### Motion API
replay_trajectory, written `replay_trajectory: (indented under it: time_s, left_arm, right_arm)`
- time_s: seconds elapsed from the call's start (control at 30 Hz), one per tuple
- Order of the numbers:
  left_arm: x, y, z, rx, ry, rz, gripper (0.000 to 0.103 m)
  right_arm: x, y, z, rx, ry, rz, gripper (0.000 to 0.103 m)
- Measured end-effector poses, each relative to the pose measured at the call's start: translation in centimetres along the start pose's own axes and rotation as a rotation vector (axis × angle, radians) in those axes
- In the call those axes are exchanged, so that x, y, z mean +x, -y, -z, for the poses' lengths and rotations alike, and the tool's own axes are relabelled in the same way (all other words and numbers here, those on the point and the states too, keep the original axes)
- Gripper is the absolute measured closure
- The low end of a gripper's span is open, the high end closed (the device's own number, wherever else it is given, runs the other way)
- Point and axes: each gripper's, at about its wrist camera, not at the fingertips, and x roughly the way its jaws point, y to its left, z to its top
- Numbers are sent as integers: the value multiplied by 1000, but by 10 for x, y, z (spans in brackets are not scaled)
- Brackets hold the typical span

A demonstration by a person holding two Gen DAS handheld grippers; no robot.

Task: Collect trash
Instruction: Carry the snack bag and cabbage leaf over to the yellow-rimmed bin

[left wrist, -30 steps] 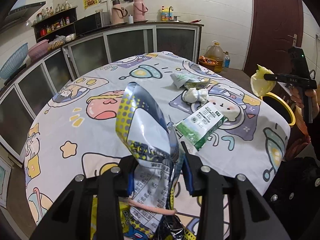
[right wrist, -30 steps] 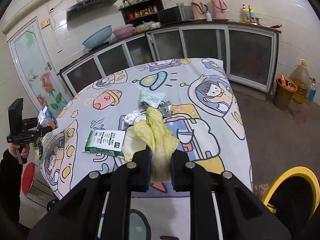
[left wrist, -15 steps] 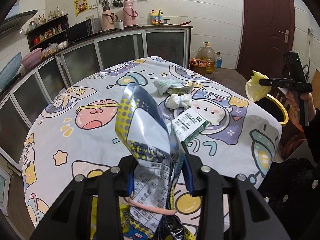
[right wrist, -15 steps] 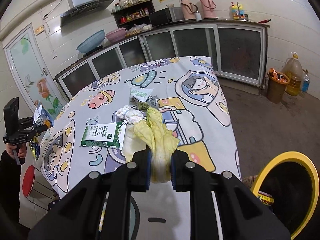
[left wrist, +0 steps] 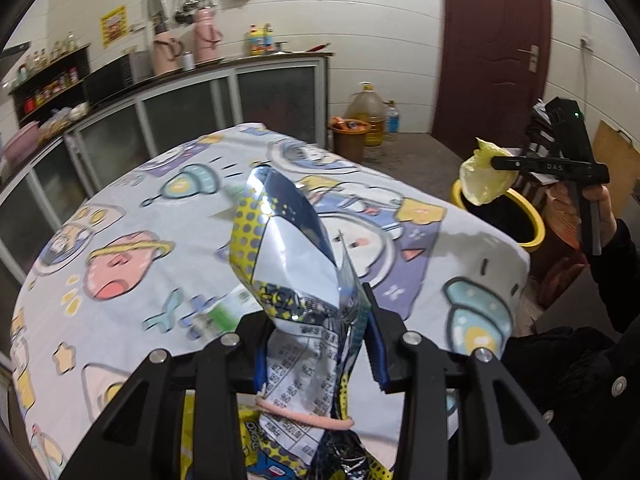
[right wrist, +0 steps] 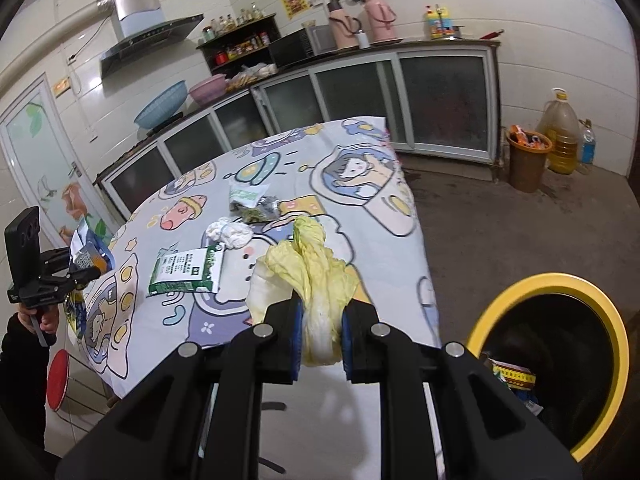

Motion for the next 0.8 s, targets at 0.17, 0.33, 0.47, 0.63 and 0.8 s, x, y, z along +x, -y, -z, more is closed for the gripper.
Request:
replay_trajectory:
  time_s: [0.17,0.33,0.47,0.63,0.8]
  left_arm:
    - [32,36,-22,49,-4,76,67]
    - [61,73,-44,105,0,151,67]
    - [83,105,-63,133,13,235,67]
    - [106,153,-84,195,24,333,67]
    - [129,195,-100,229,26,406,67]
  right_arm:
    - [-19,27,7,48,25,47,88]
    - [-38,53,15,89,46,105,88]
    - [-53,78,23,133,63,157,88]
    - [-67,101,34,165,74,224,88]
    - [-78,125,45,207,73,262,88]
